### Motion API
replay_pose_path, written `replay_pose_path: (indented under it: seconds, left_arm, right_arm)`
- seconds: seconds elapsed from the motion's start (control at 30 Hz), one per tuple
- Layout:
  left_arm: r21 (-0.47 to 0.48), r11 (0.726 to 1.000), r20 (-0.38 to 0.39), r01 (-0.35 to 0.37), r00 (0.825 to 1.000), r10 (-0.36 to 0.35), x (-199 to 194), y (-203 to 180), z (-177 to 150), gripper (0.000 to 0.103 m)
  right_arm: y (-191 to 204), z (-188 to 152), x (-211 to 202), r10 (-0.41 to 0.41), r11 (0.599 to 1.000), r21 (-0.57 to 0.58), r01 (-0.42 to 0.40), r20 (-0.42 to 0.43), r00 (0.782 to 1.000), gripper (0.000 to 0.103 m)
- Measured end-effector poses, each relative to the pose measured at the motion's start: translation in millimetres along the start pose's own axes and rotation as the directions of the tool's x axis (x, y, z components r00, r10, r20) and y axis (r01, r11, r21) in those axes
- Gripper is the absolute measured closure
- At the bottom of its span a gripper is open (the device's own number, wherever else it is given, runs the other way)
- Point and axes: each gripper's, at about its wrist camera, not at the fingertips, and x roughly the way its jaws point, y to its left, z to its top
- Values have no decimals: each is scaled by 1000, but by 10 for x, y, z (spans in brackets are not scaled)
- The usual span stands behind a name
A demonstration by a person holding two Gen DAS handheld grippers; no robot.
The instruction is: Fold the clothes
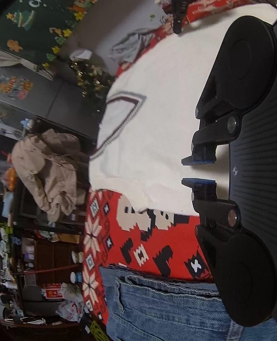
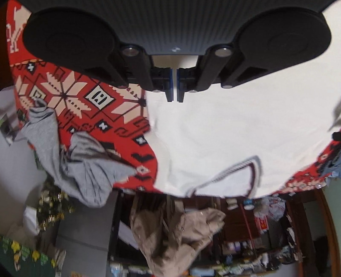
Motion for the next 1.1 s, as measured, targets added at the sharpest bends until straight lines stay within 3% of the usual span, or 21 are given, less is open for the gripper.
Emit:
replay_pose_path:
  seconds: [0.17,0.47,0.63,0.8,0.97,1.03,1.07,1.1]
  left_arm:
    - [-4,1000,-10,3,1000,-3,102,80,15,91]
    - [2,1000,-10,-3,1000,3,136,86,123,93]
    - [1,999,1,-33,999,33,243,133,221,93]
    - [-16,997,18,-78,997,78,314,258,319,100]
    - [-26,998,14,-56,998,56,246,247,344,100]
    - [-28,999,30,-34,999,35,147,201,343,96]
    - [-27,999,36,-20,999,21,97,170,338,96]
    - [-23,1000,36,5,999,-4,46,117,323,96]
  right_arm:
    - [-159,90,332,1,999,35,-1,-12,1000,100]
    - [-325,261,518,10,990,140,-11,9,1000,101]
    - [-285,246,498,7,995,100,-8,7,1000,101]
    - [-291,253,489,11,996,88,-11,4,1000,101]
    - [-323,250,470,19,995,93,-19,5,1000,102]
    - [-315,262,410,-3,994,107,3,3,1000,96]
    - [-301,263,354,-14,994,108,13,12,1000,86]
    - [-285,259,286,-16,994,108,13,26,1000,84]
